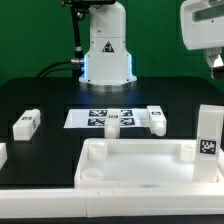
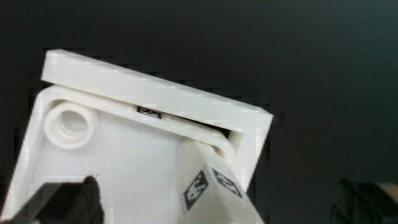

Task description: Assemble desk

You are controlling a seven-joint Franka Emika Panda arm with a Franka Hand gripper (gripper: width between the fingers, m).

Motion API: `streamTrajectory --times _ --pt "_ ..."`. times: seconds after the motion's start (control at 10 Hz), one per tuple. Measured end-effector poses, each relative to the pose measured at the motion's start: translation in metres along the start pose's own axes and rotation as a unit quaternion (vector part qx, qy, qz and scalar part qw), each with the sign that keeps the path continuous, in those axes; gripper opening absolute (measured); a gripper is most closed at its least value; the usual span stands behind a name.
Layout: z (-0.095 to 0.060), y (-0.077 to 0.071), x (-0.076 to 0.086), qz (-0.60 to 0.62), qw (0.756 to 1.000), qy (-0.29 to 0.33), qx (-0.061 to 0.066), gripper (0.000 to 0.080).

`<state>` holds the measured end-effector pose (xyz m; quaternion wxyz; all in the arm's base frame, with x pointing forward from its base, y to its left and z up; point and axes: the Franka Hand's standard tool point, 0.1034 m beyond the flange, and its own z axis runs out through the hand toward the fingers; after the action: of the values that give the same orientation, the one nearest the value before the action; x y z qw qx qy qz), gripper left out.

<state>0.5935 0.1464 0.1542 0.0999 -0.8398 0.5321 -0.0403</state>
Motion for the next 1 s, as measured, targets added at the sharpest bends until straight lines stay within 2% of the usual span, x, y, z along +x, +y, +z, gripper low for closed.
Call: streamTrajectory --times 0.1,0.2,0.3,0.4,0.5,0.7,0.8,0.9,1.0 --pt "0.003 0.02 -0.008 -0.038 0.999 -0.007 -0.013 0.0649" --pt "0.003 0.035 -0.011 -0.062 0.998 -0.012 -0.02 0.0649" --pt "0.005 0.045 -0.018 -0.09 0.995 -0.014 -0.034 0.0649" --pt "0.0 0.036 -0.022 -0.112 0.993 -0.009 -0.041 0.0649" --pt "-0.001 0.035 -0.019 -0.162 0.986 -0.009 -0.037 0.0649" --pt "0.0 0.036 -0.019 -0.212 0.977 -0.011 -0.037 0.0649" --pt "0.002 0.038 -0.018 -0.262 0.965 -0.008 -0.032 0.0649" --pt "0.015 0.063 -0.019 -0.316 0.948 0.0 -0.027 0.0649" --pt "0.021 0.092 -0.027 -0.369 0.928 -0.011 -0.043 0.0649"
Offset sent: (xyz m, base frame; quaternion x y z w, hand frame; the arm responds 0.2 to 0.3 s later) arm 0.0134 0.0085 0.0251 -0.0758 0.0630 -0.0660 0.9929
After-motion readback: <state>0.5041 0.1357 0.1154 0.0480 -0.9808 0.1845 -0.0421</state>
